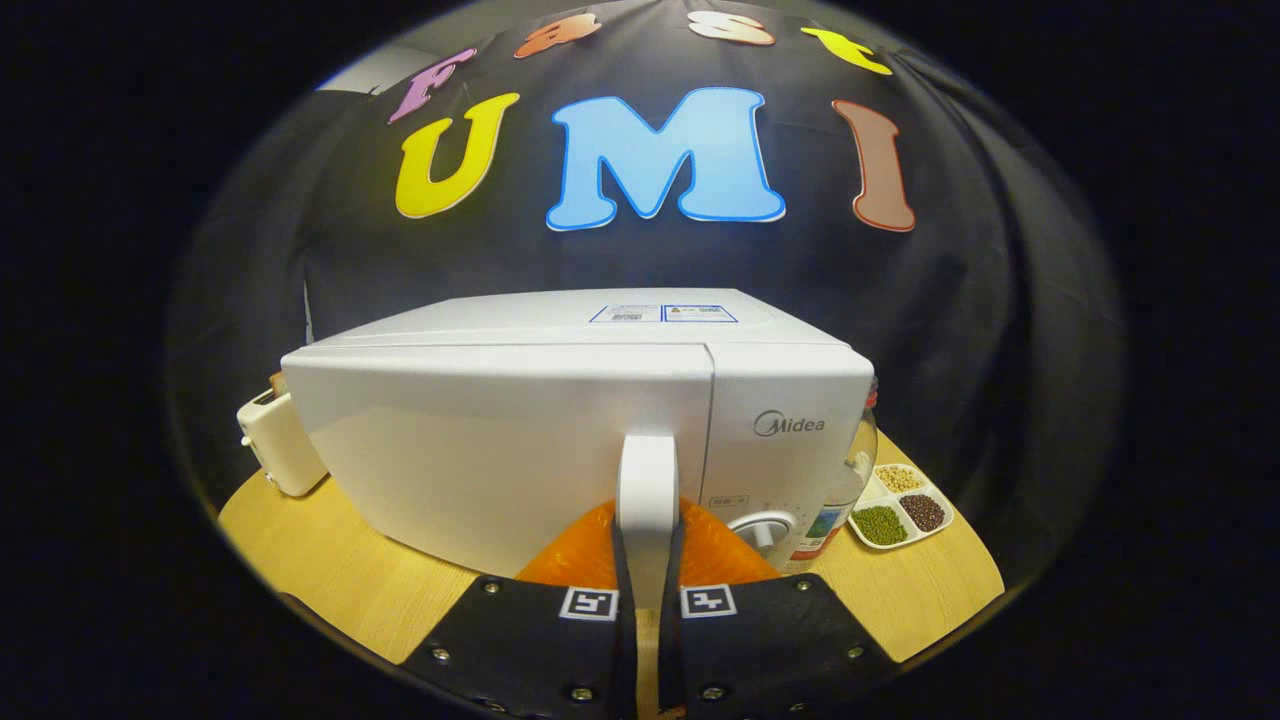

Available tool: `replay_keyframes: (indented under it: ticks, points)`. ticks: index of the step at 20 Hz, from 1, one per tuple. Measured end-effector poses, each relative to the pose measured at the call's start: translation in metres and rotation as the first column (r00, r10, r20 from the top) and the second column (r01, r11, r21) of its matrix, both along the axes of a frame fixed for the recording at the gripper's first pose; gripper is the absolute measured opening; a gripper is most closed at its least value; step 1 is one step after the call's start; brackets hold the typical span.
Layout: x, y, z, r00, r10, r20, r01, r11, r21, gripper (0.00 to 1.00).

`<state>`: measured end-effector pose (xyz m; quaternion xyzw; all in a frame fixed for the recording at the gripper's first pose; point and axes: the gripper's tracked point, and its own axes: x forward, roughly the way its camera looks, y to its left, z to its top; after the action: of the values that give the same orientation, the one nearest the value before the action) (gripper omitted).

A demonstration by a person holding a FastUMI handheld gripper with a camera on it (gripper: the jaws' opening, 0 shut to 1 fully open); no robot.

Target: Open the microwave, put the food inside, and close the microwave door.

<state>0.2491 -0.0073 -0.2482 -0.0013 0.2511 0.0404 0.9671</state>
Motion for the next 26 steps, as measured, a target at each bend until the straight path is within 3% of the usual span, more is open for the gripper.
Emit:
replay_keyframes:
  ticks: [4, 5, 8, 11, 15, 26]
  points:
    - [-0.001, 0.0, -0.001, 1.0, -0.006, -0.02, 0.006, 1.0, 0.006, 0.08]
    - [-0.002, 0.0, 0.002, 1.0, -0.012, -0.014, 0.012, 1.0, -0.014, 0.02]
    - [-0.005, 0.001, 0.002, 0.999, -0.031, -0.027, 0.03, 0.999, -0.029, 0.02]
    - [-0.039, 0.006, 0.008, 1.0, -0.006, 0.003, 0.006, 0.996, -0.094, 0.02]
    - [-0.065, 0.013, 0.009, 0.997, -0.047, -0.053, 0.044, 0.997, -0.06, 0.02]
    - [-0.169, 0.078, 0.024, 0.998, -0.026, -0.049, 0.025, 0.999, -0.027, 0.03]
